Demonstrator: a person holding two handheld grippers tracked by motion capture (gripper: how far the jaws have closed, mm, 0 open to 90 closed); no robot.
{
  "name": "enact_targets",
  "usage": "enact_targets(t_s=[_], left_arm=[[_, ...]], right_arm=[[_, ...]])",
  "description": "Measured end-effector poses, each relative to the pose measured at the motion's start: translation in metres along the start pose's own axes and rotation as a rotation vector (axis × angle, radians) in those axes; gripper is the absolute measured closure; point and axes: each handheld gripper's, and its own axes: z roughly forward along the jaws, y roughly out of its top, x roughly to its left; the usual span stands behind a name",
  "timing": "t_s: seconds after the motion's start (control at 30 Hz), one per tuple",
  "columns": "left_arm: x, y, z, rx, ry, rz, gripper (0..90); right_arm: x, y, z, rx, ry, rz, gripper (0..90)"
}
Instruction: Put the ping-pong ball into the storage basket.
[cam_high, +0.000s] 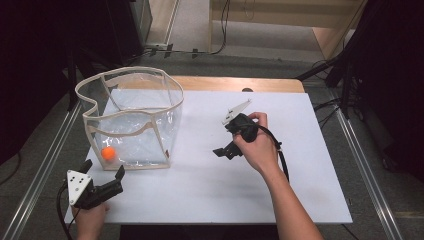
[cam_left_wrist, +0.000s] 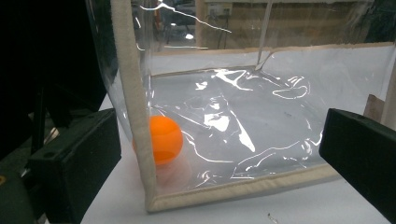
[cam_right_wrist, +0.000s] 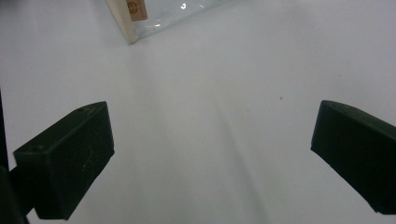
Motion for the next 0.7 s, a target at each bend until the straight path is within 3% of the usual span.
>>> enact_targets(t_s=[0.7], left_arm=[[0.001,0.000,0.000,0.000,-0.004,-0.006,0.0]], right_arm=[[-0.002,-0.051,-0.015,-0.053,-0.035,0.075,0.0]])
